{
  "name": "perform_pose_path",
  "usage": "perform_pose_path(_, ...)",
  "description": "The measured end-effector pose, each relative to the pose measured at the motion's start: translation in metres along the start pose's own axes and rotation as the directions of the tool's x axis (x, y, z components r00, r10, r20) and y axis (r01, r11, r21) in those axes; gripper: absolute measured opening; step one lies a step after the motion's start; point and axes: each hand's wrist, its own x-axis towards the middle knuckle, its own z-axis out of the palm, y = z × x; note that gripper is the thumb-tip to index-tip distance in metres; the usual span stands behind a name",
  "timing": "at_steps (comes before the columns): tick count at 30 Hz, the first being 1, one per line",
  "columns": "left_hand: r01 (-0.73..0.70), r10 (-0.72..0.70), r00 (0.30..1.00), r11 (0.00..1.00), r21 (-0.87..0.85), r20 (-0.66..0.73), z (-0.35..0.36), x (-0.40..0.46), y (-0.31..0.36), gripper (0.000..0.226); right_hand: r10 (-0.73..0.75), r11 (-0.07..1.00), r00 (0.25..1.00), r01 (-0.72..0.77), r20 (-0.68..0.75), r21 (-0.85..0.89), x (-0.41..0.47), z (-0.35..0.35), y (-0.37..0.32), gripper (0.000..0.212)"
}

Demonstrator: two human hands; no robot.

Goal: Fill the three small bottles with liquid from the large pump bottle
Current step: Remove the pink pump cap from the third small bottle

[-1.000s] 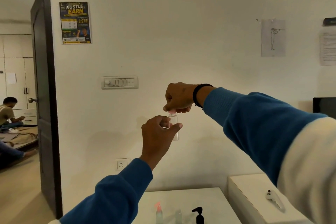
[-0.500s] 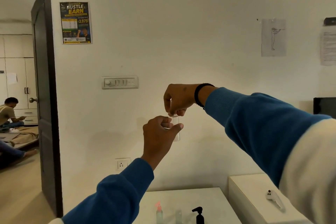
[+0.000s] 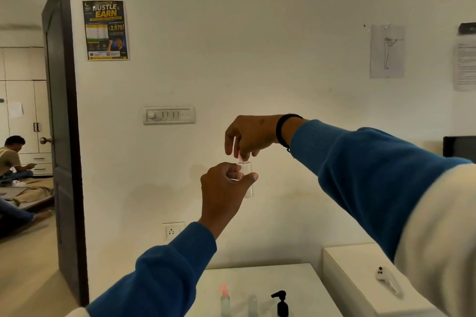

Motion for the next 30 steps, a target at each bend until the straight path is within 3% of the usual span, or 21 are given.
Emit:
perform_pose_path(5, 0.006, -0.006, 1.0, 1.0, 0.0, -0.004, -0.0001, -0.0003, 0.0009, 0.039, 0.105, 0.992, 0.986, -0.112, -0.127, -0.051, 0.0007, 0.0035, 0.0041, 0.029)
perform_pose_path(11, 0.002, -0.002, 1.0, 1.0, 0.021, 0.001, -0.0007, 0.0005, -0.0004, 0.041, 0.072, 0.997, 0.997, -0.072, -0.024, -0.009, -0.0003, 0.0013, 0.0072, 0.012)
perform_pose_path(18, 0.018, -0.018, 1.0, 1.0, 0.01, -0.003, -0.0011, 0.0001, -0.0011, 0.038, 0.144, 0.99, 0.988, -0.144, -0.062, 0.013, 0.0028, 0.0028, 0.0074, 0.04)
perform_pose_path(25, 0.014, -0.015, 1.0, 1.0, 0.011, 0.006, -0.0007, -0.0003, -0.0022, 0.035, 0.072, 0.997, 0.997, -0.072, 0.0, 0.024, 0.0005, 0.0033, 0.0055, 0.007)
perform_pose_path(30, 0.016, -0.016, 1.0, 1.0, 0.006, 0.004, -0.0011, -0.004, -0.0025, 0.031, 0.063, 0.997, 0.998, -0.063, -0.01, 0.042, -0.0002, 0.0057, 0.0035, 0.024)
